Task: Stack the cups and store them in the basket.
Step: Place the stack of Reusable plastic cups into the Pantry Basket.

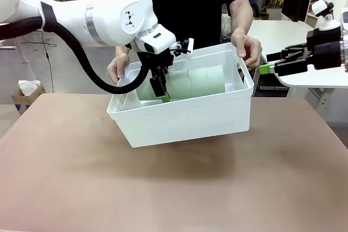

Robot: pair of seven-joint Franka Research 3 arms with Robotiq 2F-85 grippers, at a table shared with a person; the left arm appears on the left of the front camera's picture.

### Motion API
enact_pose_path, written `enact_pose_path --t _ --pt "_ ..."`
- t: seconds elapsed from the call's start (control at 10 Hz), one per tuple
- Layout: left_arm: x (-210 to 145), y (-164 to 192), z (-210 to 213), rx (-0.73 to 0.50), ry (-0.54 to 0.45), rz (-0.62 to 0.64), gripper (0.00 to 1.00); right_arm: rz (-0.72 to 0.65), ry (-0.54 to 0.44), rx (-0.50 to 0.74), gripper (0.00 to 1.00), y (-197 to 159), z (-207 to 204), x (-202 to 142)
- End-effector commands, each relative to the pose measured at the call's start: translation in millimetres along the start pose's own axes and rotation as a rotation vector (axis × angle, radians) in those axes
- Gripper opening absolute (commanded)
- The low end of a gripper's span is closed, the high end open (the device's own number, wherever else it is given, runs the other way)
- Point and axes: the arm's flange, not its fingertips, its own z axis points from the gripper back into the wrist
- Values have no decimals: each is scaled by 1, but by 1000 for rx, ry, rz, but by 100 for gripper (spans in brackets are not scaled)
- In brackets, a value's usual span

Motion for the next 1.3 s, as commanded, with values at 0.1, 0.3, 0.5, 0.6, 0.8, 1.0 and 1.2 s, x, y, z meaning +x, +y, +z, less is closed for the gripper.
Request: enact_pose_path --t 0.1,0.3,0.5,0.6,0.8,1.0,1.2 --pt "4 -4 -11 31 17 30 85 -17 -5 2 100 0 0 2" --pt "3 -5 -16 32 10 24 85 -17 -5 2 100 0 0 2" --pt "3 -5 -17 27 14 21 85 -17 -5 2 100 0 0 2" --pt "2 -6 -20 17 20 21 85 -17 -5 2 100 0 0 2" --pt "0 -7 -21 21 21 18 100 -17 -5 2 100 0 0 2" --pt "-2 -6 -15 21 9 13 100 -17 -5 2 100 0 0 2" --pt "-6 -5 -4 22 -4 16 100 -17 -5 2 100 0 0 2"
